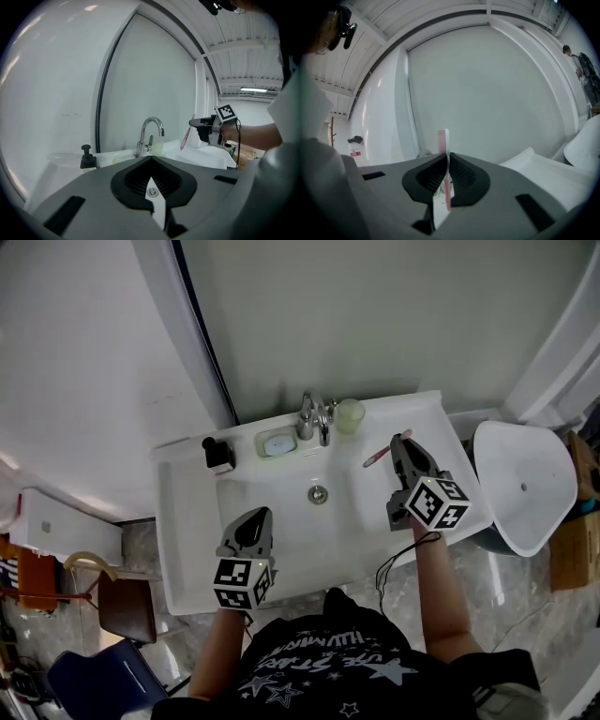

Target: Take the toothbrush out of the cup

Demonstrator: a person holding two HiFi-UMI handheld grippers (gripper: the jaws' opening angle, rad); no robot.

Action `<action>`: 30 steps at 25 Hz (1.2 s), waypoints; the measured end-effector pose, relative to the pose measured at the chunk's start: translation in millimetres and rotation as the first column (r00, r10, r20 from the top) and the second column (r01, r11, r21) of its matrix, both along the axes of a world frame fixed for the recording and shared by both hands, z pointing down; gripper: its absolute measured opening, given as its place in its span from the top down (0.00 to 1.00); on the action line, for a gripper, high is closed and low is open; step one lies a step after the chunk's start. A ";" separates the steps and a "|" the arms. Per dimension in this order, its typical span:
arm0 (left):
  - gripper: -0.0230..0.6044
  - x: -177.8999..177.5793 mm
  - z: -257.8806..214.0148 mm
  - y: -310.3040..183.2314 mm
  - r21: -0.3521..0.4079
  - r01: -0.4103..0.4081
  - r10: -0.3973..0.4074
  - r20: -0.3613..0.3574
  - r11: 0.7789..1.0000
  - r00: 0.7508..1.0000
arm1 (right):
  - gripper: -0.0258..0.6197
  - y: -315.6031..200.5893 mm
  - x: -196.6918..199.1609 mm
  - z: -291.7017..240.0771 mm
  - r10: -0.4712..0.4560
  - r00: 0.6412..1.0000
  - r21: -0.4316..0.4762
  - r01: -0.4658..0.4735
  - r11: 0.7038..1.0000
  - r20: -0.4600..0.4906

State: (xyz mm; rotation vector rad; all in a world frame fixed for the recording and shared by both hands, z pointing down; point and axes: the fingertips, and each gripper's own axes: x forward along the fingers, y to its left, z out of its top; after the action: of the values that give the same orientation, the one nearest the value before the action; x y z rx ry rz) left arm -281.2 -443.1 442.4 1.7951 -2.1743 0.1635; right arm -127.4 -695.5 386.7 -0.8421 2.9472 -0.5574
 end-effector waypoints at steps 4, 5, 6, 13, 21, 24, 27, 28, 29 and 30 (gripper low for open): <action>0.94 6.3 3.8 19.8 0.003 -0.030 0.030 -0.004 1.000 1.000 | 0.91 33.4 11.9 4.6 0.013 1.000 0.000 -0.013 1.000 -0.014; 0.94 8.1 3.9 24.4 0.004 -0.038 0.038 -0.005 0.999 0.999 | 0.91 41.4 14.9 5.6 0.017 1.000 0.000 -0.017 1.000 -0.017; 0.94 9.9 3.5 28.8 0.006 -0.047 0.047 -0.005 0.999 0.999 | 0.91 49.2 17.9 6.5 0.021 1.000 -0.002 -0.021 1.000 -0.020; 0.94 23.4 2.0 57.5 0.013 -0.111 0.111 0.000 0.994 0.994 | 0.92 101.8 39.2 15.4 0.052 0.998 -0.008 -0.052 0.999 -0.045; 0.94 48.0 11.6 103.3 0.004 -0.175 0.175 -0.013 0.985 0.984 | 0.92 169.6 67.8 30.7 0.083 0.994 -0.024 -0.085 0.996 -0.067; 0.94 56.6 17.9 122.6 -0.005 -0.201 0.201 -0.022 0.980 0.979 | 0.92 194.8 77.6 36.6 0.103 0.992 -0.034 -0.105 0.994 -0.071; 0.94 63.8 21.3 139.6 -0.011 -0.224 0.224 -0.029 0.974 0.974 | 0.92 218.4 88.1 40.8 0.121 0.990 -0.045 -0.125 0.991 -0.075; 0.94 66.0 21.9 144.7 -0.012 -0.231 0.230 -0.030 0.973 0.973 | 0.92 225.8 91.9 42.0 0.127 0.989 -0.049 -0.131 0.990 -0.077; 0.94 68.1 22.3 149.5 -0.013 -0.236 0.236 -0.031 0.972 0.971 | 0.92 233.0 95.7 43.5 0.133 0.988 -0.052 -0.137 0.989 -0.079; 0.94 70.0 22.9 154.1 -0.013 -0.242 0.242 -0.032 0.970 0.970 | 0.92 239.8 99.6 45.1 0.139 0.987 -0.054 -0.144 0.988 -0.083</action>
State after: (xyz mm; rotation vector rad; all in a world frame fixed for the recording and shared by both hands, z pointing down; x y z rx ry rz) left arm -211.2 -289.0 465.4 2.0353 -1.9218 0.2073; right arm -27.8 -455.7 431.8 -1.0940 2.9215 -0.6208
